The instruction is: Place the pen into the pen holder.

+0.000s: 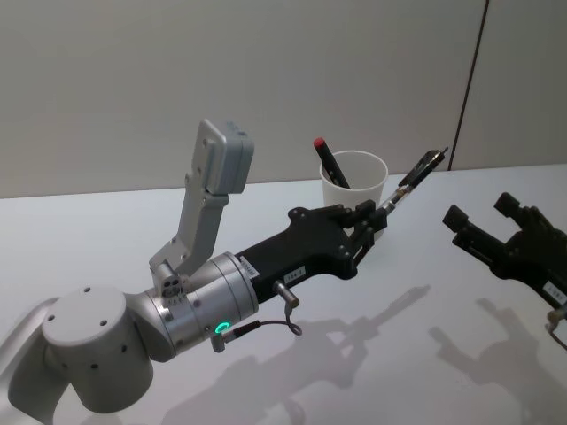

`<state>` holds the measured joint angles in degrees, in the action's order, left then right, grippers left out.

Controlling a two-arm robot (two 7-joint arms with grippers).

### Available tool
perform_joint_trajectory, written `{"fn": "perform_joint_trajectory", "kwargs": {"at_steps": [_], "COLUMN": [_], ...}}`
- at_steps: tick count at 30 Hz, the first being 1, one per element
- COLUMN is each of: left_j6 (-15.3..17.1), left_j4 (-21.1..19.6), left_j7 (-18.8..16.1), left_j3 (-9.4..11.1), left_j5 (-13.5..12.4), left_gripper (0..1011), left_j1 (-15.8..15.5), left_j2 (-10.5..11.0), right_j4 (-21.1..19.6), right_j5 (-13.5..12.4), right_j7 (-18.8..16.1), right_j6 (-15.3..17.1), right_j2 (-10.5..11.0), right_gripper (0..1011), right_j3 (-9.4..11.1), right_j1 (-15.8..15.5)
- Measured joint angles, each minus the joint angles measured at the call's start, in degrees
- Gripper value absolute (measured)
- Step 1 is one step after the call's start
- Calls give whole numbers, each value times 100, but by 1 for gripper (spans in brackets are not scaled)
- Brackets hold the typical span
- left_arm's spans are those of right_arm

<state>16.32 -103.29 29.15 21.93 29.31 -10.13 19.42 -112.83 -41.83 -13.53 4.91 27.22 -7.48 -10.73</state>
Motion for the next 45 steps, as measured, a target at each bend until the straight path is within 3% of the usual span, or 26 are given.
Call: {"fn": "perform_joint_trajectory", "kwargs": {"at_steps": [11, 13, 17, 22, 31, 45], "left_j6": [0, 0, 0, 0, 0, 0], "left_j4": [0, 0, 0, 0, 0, 0], "left_j7": [-1, -1, -1, -1, -1, -1], "left_j3": [0, 0, 0, 0, 0, 0], "left_j5": [0, 0, 0, 0, 0, 0], "left_gripper": [116, 116, 116, 116, 116, 116], "left_j1": [0, 0, 0, 0, 0, 0], "left_j2": [-1, 0, -1, -1, -1, -1], "right_j4": [24, 36, 139, 247, 427, 569], "right_j5": [-1099, -1160, -1571, -1872, -2204, -2384], "right_j7": [-363, -380, -465, -487, -460, -187], "right_j6": [327, 353, 522, 668, 905, 1226], "right_j2": [-38, -48, -152, -260, -473, -684], "right_gripper": [1002, 1002, 1001, 1001, 1002, 1002], "right_j3": [51, 50, 15, -35, -162, -350], "right_j1": [63, 78, 213, 349, 620, 907]}}
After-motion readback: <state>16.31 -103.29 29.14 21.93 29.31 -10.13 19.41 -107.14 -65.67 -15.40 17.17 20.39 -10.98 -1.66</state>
